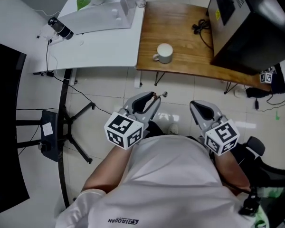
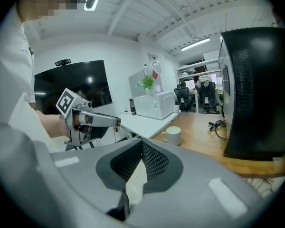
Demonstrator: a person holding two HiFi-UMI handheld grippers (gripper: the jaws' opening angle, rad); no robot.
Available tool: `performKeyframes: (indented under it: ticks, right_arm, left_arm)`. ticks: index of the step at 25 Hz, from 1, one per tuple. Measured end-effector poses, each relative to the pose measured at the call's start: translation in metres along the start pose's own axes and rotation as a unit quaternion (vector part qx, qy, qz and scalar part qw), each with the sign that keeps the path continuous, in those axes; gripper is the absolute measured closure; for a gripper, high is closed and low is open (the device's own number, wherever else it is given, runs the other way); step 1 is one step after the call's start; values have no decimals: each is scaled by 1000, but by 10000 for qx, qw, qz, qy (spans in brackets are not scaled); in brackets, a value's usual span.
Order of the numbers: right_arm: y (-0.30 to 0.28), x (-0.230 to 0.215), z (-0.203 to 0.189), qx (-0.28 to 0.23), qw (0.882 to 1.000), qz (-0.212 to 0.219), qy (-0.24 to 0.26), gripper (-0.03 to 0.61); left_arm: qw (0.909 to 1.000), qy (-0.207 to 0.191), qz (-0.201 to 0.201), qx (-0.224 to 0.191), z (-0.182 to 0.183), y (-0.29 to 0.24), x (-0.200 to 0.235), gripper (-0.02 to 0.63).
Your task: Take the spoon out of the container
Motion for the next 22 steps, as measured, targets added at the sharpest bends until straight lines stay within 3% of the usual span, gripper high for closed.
performKeyframes:
  ticks: [7, 22]
  right_arm:
    - [-4, 14, 6, -61, 9995, -224, -235, 571]
    - [-29, 41, 11, -15, 9977, -631, -236, 572]
  left_arm:
    - [9995, -167, -189, 180, 0, 16, 0, 506]
    - [9983, -261, -379, 369, -2, 41, 32, 508]
Point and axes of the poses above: the fingertips, and each gripper's own axes: y backward along the fingers, x to its left, z out of its top, the point moved 7 cm from there along y, backward along the fingers, and after that the axes turned 5 degrees about z, right-handed, at the moved point
